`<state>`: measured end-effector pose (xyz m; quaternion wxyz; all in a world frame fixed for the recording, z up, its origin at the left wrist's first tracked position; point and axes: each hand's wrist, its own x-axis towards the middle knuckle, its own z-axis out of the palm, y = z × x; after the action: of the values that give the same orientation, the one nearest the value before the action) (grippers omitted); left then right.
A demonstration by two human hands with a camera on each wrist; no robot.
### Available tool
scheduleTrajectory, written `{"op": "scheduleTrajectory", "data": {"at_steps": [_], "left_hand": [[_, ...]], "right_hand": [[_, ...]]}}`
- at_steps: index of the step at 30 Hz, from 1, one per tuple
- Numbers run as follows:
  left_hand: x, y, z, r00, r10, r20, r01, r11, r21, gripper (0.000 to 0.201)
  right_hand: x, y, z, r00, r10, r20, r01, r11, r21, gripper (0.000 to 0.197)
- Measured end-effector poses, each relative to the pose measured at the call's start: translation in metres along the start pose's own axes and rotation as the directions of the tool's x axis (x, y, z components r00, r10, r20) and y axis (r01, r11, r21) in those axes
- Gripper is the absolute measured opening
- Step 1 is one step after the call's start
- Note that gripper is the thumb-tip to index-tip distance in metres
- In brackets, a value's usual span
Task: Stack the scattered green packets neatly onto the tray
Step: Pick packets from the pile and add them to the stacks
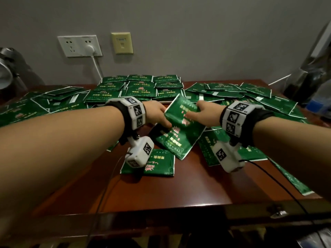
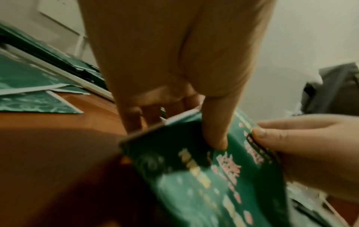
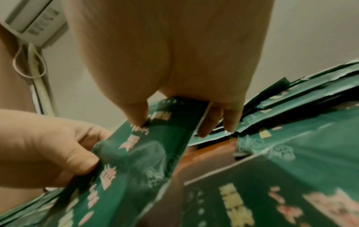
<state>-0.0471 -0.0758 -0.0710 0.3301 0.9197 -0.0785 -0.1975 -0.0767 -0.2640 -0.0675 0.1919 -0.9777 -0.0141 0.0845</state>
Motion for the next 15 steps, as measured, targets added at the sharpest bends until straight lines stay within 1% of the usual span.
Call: {"op": "scheduleTrajectory", "data": {"at_steps": [1, 3, 4, 5, 6, 7, 8, 9, 10, 11, 12, 13, 14, 15], "left_hand": [[-0.002, -0.001, -0.004, 1.0, 0.018, -0.018, -0.02, 0.993, -0.116, 0.015], [-0.011, 0.001, -0.008, 0.994, 0.05, -0.093, -0.076, 0.949, -0.307, 0.017], [-0.016, 0.003, -0.008, 0.988, 0.065, -0.141, -0.113, 0.925, -0.363, 0.02], [-0.019, 0.004, -0.008, 0.979, 0.082, -0.188, -0.154, 0.899, -0.409, 0.025], [-0.022, 0.006, -0.008, 0.969, 0.095, -0.229, -0.19, 0.877, -0.441, 0.031], [-0.025, 0.007, -0.008, 0.959, 0.105, -0.262, -0.221, 0.856, -0.467, 0.038], [-0.028, 0.009, -0.007, 0.95, 0.104, -0.296, -0.242, 0.842, -0.482, 0.042], [-0.032, 0.011, -0.007, 0.939, 0.101, -0.33, -0.262, 0.831, -0.491, 0.042], [-0.035, 0.013, -0.007, 0.926, 0.1, -0.363, -0.279, 0.829, -0.484, 0.039], [-0.038, 0.015, -0.008, 0.91, 0.104, -0.402, -0.296, 0.841, -0.453, 0.037], [-0.045, 0.018, -0.009, 0.886, 0.112, -0.45, -0.303, 0.874, -0.379, 0.036], [-0.052, 0.02, -0.009, 0.858, 0.124, -0.499, -0.281, 0.926, -0.252, 0.036], [-0.061, 0.02, -0.009, 0.84, 0.151, -0.52, -0.22, 0.973, -0.073, 0.034], [-0.07, 0.019, -0.007, 0.857, 0.173, -0.485, -0.141, 0.985, 0.103, 0.032]], "right_hand": [[0.0, 0.0, -0.002, 0.998, 0.01, -0.065, -0.006, 0.998, 0.06, 0.05], [-0.001, 0.0, -0.005, 0.981, 0.018, -0.192, 0.013, 0.987, 0.157, 0.071], [-0.004, -0.003, -0.006, 0.98, -0.001, -0.199, 0.046, 0.974, 0.22, 0.081], [-0.009, -0.007, -0.008, 0.984, -0.038, -0.172, 0.085, 0.957, 0.276, 0.089], [-0.015, -0.013, -0.009, 0.987, -0.088, -0.133, 0.124, 0.948, 0.294, 0.093], [-0.023, -0.02, -0.01, 0.985, -0.14, -0.104, 0.163, 0.95, 0.266, 0.093], [-0.029, -0.025, -0.011, 0.979, -0.18, -0.093, 0.197, 0.956, 0.216, 0.086], [-0.033, -0.031, -0.01, 0.972, -0.209, -0.109, 0.224, 0.964, 0.147, 0.074], [-0.036, -0.035, -0.01, 0.964, -0.223, -0.145, 0.234, 0.97, 0.067, 0.057], [-0.038, -0.038, -0.01, 0.957, -0.226, -0.184, 0.228, 0.974, -0.008, 0.04], [-0.039, -0.04, -0.011, 0.953, -0.216, -0.213, 0.206, 0.976, -0.065, 0.028], [-0.04, -0.04, -0.013, 0.956, -0.193, -0.222, 0.176, 0.98, -0.093, 0.022], [-0.042, -0.04, -0.015, 0.963, -0.164, -0.213, 0.147, 0.984, -0.096, 0.02], [-0.045, -0.038, -0.017, 0.972, -0.138, -0.19, 0.123, 0.988, -0.089, 0.02]]}}
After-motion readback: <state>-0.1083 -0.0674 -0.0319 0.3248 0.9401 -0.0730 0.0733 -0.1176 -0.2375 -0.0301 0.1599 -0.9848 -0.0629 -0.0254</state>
